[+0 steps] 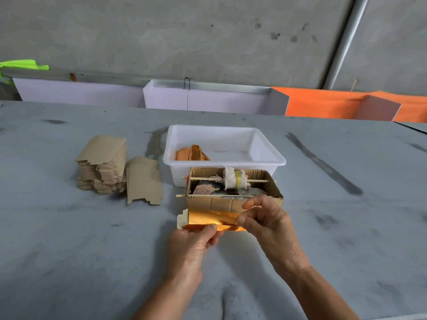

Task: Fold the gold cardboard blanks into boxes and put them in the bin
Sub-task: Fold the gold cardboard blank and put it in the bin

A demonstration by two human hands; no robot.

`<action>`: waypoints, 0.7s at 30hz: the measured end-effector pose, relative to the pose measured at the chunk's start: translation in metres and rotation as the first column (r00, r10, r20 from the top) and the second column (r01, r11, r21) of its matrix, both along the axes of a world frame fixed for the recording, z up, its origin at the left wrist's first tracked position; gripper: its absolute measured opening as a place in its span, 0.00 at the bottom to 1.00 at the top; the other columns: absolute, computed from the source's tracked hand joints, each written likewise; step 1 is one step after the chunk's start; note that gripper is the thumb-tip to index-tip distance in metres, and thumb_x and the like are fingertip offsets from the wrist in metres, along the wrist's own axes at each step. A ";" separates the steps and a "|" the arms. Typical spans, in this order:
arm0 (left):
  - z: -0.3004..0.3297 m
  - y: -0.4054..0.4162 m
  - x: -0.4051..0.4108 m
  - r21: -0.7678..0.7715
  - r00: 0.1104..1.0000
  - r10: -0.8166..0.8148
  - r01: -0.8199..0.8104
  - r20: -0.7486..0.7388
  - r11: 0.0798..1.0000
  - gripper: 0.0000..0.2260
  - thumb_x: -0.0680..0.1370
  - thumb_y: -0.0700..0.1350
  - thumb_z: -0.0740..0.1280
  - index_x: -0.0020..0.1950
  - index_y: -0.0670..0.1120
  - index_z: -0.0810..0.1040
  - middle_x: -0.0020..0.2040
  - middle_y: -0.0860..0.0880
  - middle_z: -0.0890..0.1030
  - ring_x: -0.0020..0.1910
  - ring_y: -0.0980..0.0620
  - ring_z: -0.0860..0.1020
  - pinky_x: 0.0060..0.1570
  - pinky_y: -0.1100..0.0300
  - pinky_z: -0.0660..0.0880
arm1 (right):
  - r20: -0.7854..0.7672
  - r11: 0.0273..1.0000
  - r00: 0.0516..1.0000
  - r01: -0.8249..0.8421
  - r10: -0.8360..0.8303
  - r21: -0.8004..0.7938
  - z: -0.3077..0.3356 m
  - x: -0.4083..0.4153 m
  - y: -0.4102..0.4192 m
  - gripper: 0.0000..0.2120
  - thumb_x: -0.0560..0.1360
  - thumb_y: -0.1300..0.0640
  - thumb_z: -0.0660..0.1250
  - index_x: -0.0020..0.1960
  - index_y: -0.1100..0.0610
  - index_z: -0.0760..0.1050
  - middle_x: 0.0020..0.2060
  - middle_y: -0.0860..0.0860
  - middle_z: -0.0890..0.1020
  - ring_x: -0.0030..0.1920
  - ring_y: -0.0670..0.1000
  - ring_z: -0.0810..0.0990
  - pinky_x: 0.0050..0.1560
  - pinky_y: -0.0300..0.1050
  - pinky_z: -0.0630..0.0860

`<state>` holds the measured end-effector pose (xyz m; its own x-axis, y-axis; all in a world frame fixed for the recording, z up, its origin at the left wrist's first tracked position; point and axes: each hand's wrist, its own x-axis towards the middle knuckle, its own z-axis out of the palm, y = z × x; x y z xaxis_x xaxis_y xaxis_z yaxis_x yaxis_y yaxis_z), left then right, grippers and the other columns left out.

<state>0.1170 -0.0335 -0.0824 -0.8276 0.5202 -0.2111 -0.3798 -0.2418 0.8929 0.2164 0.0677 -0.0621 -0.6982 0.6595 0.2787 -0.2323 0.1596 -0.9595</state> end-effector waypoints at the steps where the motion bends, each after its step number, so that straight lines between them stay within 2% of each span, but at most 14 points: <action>1: 0.000 0.000 0.000 0.011 1.000 0.007 -0.007 0.002 1.000 0.09 0.71 0.26 0.68 0.37 0.39 0.78 0.28 0.44 0.81 0.27 0.49 0.80 0.27 0.63 0.76 | -0.017 0.999 1.000 -0.024 0.023 -0.027 0.001 0.000 -0.002 0.08 0.71 0.74 0.67 0.45 0.63 0.74 0.30 0.60 0.77 0.32 0.48 0.77 0.36 0.35 0.74; 4: 0.000 -0.001 0.001 0.035 1.000 0.023 -0.023 -0.007 0.999 0.08 0.70 0.26 0.68 0.38 0.38 0.78 0.30 0.44 0.81 0.29 0.45 0.80 0.28 0.63 0.77 | -0.019 0.995 0.997 -0.079 0.078 -0.058 0.002 -0.001 -0.007 0.09 0.71 0.74 0.67 0.46 0.63 0.73 0.31 0.60 0.79 0.33 0.49 0.80 0.38 0.34 0.75; 10: 0.000 -0.001 0.000 0.055 0.999 0.024 -0.022 -0.034 0.998 0.07 0.71 0.28 0.69 0.42 0.39 0.79 0.31 0.45 0.83 0.30 0.49 0.82 0.29 0.63 0.77 | 0.012 0.990 0.993 -0.116 0.117 -0.077 0.005 -0.004 -0.012 0.10 0.71 0.73 0.67 0.48 0.62 0.73 0.31 0.55 0.81 0.35 0.50 0.81 0.40 0.36 0.75; 15: -0.002 -0.001 0.000 0.042 0.999 0.027 -0.026 -0.039 0.999 0.08 0.71 0.28 0.69 0.41 0.41 0.80 0.32 0.46 0.83 0.30 0.50 0.82 0.29 0.62 0.77 | 0.060 0.993 0.992 -0.109 0.112 -0.045 0.008 -0.005 -0.014 0.10 0.72 0.72 0.68 0.49 0.61 0.74 0.33 0.59 0.81 0.39 0.56 0.81 0.43 0.40 0.77; 21: -0.003 -0.002 0.000 0.041 0.998 0.010 -0.008 -0.056 0.999 0.07 0.71 0.28 0.69 0.43 0.39 0.80 0.32 0.45 0.83 0.29 0.50 0.82 0.29 0.63 0.77 | 0.146 0.995 0.984 -0.096 0.100 -0.029 0.009 -0.007 -0.014 0.10 0.72 0.72 0.68 0.49 0.60 0.75 0.33 0.58 0.81 0.38 0.55 0.81 0.43 0.40 0.78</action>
